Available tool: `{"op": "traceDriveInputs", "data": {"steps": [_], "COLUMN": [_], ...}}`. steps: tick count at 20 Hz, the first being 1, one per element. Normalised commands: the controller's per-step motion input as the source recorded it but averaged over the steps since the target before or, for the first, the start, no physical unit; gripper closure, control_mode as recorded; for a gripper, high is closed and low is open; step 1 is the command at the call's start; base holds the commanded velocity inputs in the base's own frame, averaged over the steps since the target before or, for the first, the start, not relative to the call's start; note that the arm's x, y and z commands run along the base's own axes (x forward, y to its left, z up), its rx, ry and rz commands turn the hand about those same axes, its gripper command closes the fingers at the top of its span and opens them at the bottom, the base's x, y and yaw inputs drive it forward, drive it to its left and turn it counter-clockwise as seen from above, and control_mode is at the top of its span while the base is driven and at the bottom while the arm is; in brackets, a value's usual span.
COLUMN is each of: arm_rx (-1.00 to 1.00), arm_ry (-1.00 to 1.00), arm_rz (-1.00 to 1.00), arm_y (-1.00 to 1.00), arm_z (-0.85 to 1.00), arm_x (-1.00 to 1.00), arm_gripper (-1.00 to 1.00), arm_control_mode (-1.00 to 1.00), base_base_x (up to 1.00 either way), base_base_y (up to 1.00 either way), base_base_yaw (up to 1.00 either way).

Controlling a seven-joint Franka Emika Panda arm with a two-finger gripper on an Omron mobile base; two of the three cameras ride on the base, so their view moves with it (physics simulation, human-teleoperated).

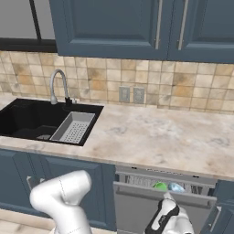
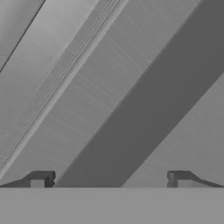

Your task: Pick up the cup and bowl from the counter, place them in the dishwasher, and close the dishwasher door.

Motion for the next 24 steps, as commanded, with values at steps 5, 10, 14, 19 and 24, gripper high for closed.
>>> {"op": "traceDriveInputs", "data": {"steps": [5, 10, 14, 19, 24], "arm_rx": [0.00, -0.01, -0.04, -0.07, -0.12], "arm_ry": [-0.17, -0.19, -0.22, -0.22, -0.23], "arm_rz": [0.06, 0.09, 0.11, 0.12, 0.12], "arm_y": [-0.06, -0.12, -0.18, -0.19, -0.15], "arm_z": [-0.60, -0.66, -0.74, -0.79, -0.80], "arm_x": [0.49, 0.31, 0.19, 0.22, 0.36], "arm_gripper": [-1.00, -1.00, -1.00, -1.00, -1.00], "arm_control_mode": [-1.00, -1.00, -1.00, -1.00, -1.00], "base_base_x": [0.00, 0.00, 0.00, 0.00, 0.00], "base_base_y": [0.00, 0.00, 0.00, 0.00, 0.00], "base_base_yaw": [0.00, 0.00, 0.00, 0.00, 0.00]}}
